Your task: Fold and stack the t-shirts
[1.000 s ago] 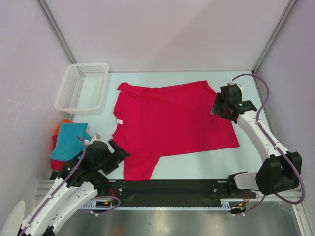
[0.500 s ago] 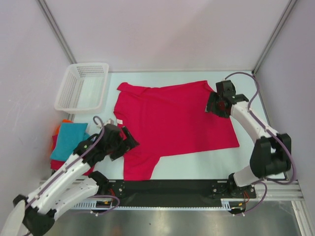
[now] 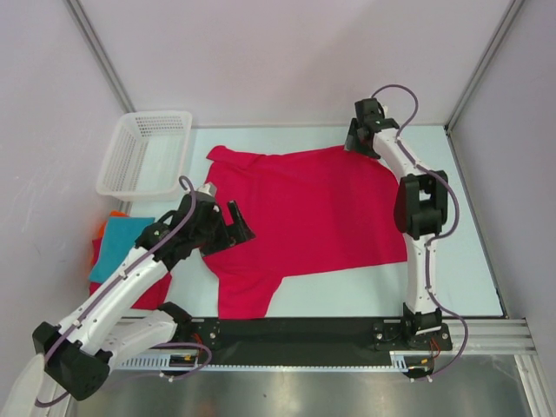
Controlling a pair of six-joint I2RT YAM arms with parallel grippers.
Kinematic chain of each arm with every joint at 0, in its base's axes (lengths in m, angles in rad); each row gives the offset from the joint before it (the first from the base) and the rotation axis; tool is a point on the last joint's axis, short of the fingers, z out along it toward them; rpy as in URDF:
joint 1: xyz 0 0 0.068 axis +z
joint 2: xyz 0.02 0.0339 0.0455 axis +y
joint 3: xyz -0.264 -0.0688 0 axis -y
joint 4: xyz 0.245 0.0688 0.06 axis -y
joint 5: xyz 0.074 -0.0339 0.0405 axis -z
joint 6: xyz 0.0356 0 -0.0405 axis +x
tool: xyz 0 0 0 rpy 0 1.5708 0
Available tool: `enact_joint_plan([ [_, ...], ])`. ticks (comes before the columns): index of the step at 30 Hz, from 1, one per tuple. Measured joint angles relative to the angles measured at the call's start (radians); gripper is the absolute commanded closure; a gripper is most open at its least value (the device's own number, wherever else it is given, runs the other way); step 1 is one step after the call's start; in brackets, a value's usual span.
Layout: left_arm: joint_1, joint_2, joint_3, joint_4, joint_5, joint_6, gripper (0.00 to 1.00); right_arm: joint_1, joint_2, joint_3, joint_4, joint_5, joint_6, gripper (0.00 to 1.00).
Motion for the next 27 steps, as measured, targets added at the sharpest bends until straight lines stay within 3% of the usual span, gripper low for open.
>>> enact_joint_plan([
  [9, 0.089, -0.030, -0.026, -0.056, 0.071, 0.092, 0.01, -0.006, 0.300, 0.233, -0.035, 0.031, -0.020, 0.32],
  [15, 0.090, -0.005, -0.104, -0.048, 0.120, 0.094, 0.01, -0.040, 0.324, 0.301, -0.028, 0.070, -0.033, 0.32],
  [27, 0.093, 0.154, -0.107, 0.013, 0.166, 0.132, 0.00, -0.157, 0.380, 0.369, -0.032, 0.116, -0.026, 0.32],
])
